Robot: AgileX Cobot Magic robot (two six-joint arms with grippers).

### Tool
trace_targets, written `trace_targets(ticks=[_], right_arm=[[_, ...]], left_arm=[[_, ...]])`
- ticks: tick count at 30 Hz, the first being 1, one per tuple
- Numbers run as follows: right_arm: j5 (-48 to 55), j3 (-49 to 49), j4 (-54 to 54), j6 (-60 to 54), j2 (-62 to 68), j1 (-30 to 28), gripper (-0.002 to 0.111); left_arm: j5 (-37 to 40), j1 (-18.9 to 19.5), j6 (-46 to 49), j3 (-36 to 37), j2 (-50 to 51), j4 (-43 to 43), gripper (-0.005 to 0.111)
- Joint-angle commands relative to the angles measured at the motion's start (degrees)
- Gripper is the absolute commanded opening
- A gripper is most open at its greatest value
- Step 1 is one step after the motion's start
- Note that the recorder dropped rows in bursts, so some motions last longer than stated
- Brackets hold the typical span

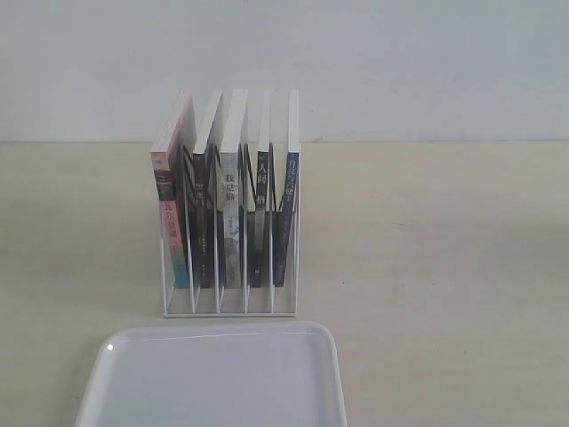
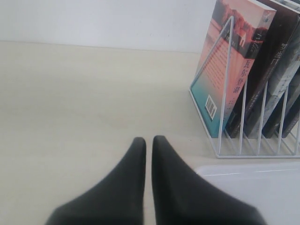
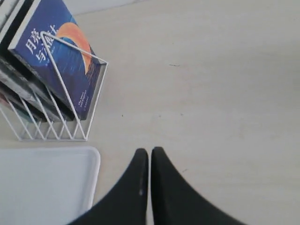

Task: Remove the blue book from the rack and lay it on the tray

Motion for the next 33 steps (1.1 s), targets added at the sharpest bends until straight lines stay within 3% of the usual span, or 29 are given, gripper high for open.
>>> trace_targets(ticks=[1, 6, 13, 18, 19, 28, 29, 32, 33], right_arm=[[-1.33, -0.25, -9.16, 0.02, 0.63, 10.97, 0.001], [0.06, -3.54, -26.61, 15.34, 2.20, 21.10, 0.001], [0.82, -11.90, -29.27, 22.56, 10.66, 34.85, 0.001], [0.83, -21.76, -39.74, 31.67, 22.53, 44.37, 0.001], [3.84, -27.31, -41.10, 32.53, 27.12, 46.11, 0.001], [19.84, -62.40, -36.41, 31.68, 55.33, 46.16, 0.002], [20.99, -64.95, -36.41, 31.42, 58.25, 46.16, 0.007], [24.72, -73.68, -37.48, 31.02, 66.40, 46.16, 0.042], [25.76, -76.06, -38.82, 32.80, 67.93, 46.16, 0.048]], left_arm=[[-0.25, 0.06, -0.36, -0.24, -0.17, 0.25, 0.004], [-0.25, 0.06, -0.36, -0.24, -0.17, 0.25, 0.004], [-0.25, 0.06, -0.36, -0.24, -0.17, 0.25, 0.004], [-0.25, 0.06, -0.36, -0.24, -0.17, 0.25, 0.004], [-0.25, 0.06, -0.36, -0.24, -0.17, 0.25, 0.004], [-0.25, 0.06, -0.36, -0.24, -0.17, 0.25, 0.004], [-0.25, 0.06, -0.36, -0.24, -0.17, 0.25, 0.004], [-0.25, 0.06, -0.36, -0.24, -0.17, 0.25, 0.004], [-0.25, 0.06, -0.36, -0.24, -0.17, 0.25, 0.004]])
